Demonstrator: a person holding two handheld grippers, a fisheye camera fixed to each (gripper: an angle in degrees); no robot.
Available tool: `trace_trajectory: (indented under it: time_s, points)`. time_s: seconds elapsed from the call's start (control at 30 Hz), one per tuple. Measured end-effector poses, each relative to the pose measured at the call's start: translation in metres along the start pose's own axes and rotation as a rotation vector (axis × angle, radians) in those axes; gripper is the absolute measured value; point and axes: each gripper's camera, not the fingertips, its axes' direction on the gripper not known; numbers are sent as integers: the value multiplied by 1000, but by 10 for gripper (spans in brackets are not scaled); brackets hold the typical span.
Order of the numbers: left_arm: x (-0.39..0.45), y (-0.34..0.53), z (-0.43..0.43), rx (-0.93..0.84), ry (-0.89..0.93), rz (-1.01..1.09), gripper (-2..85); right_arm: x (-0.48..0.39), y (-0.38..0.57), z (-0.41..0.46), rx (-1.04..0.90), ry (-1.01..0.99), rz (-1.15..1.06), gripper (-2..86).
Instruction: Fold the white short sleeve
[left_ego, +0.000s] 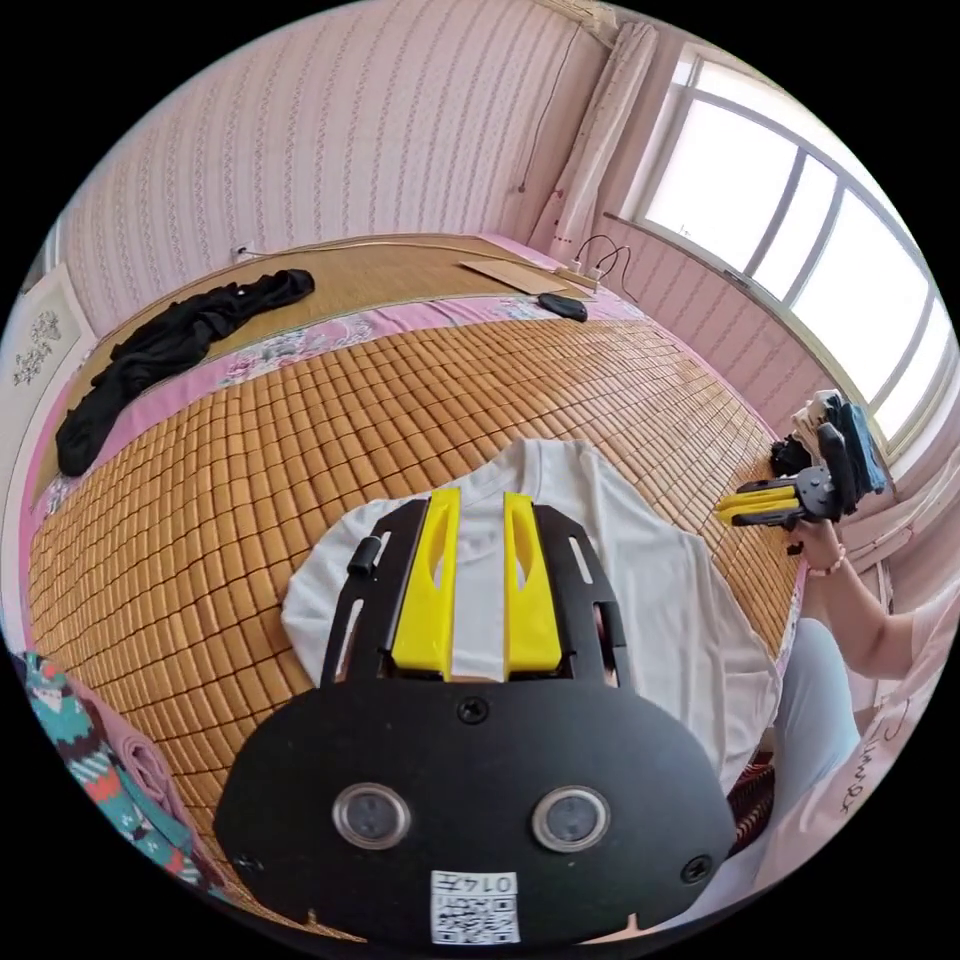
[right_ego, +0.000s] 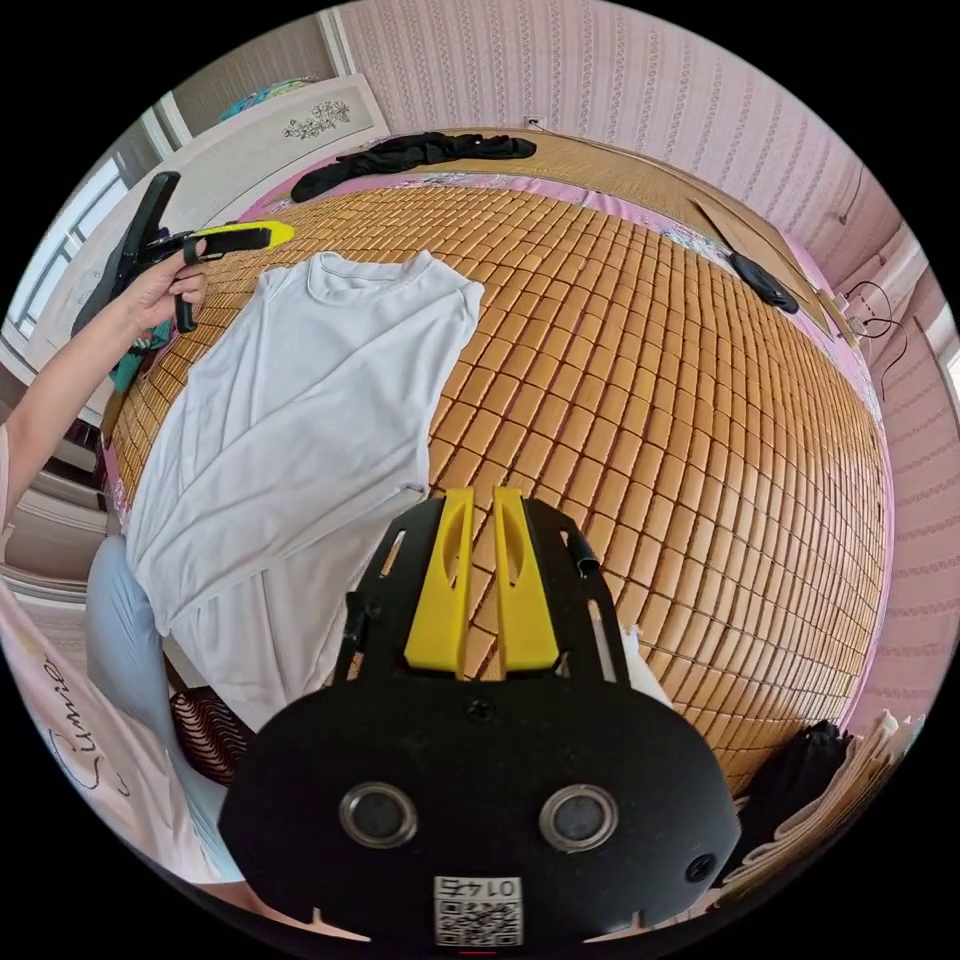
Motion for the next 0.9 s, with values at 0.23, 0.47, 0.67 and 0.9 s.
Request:
trace_trajectory:
  time_s: [0.23,0.47,0.67,0.9]
  points:
    - [-75,64,-15,-14,-98,-234,85,-5,-73,3,107,-99,-63,62]
    - [-90,62,9,-25,-82,-312,91,-4,-144,51,1,-49,-10,96]
    - [-87,47,17,-58,29,-241,-1,28,-155,33,19,-124,37,17]
    - [-81,17,-21,67,-88,-288,-10,60,-165,-11,111,-94,113,6]
